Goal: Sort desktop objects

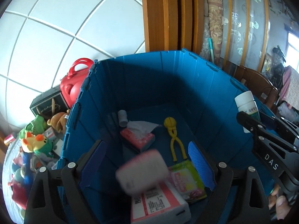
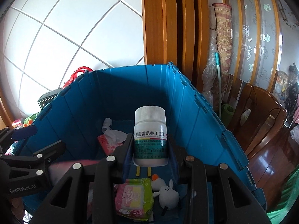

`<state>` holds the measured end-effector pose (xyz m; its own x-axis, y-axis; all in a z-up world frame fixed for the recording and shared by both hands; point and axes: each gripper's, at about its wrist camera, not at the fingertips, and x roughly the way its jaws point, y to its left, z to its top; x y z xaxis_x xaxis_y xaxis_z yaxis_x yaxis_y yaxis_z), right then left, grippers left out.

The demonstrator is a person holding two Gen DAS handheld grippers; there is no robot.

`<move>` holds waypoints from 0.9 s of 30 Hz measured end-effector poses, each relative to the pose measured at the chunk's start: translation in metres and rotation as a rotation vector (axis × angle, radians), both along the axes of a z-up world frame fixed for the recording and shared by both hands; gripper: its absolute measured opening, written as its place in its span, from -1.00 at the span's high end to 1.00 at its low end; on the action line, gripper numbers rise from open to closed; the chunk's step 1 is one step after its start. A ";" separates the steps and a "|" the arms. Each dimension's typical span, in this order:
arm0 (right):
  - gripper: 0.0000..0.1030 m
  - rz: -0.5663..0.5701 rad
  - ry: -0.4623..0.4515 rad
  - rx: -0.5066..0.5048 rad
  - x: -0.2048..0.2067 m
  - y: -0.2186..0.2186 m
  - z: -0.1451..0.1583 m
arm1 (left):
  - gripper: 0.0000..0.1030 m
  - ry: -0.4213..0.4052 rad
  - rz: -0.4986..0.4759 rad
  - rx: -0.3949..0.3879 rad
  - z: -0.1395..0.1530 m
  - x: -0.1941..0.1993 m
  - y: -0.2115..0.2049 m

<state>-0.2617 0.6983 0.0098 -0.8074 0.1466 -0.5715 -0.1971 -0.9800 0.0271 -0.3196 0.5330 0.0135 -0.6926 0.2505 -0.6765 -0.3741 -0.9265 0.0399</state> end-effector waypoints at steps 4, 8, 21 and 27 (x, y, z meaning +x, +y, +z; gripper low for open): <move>0.34 0.006 -0.002 0.001 -0.002 0.001 0.000 | -0.77 0.000 0.008 0.004 0.001 -0.002 -0.001; 0.34 0.012 -0.003 0.001 -0.003 0.001 0.000 | -0.77 0.007 0.013 -0.002 0.001 -0.002 -0.001; -0.39 0.013 0.004 0.008 -0.002 -0.002 0.003 | -0.77 0.016 0.024 0.012 0.002 -0.002 -0.005; -0.99 -0.029 0.023 -0.020 0.005 0.003 0.008 | -0.77 0.083 0.037 0.051 0.019 0.019 -0.036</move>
<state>-0.2563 0.7012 0.0177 -0.8158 0.1587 -0.5562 -0.2245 -0.9731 0.0516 -0.3004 0.4970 0.0328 -0.7552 0.2562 -0.6034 -0.3369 -0.9413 0.0220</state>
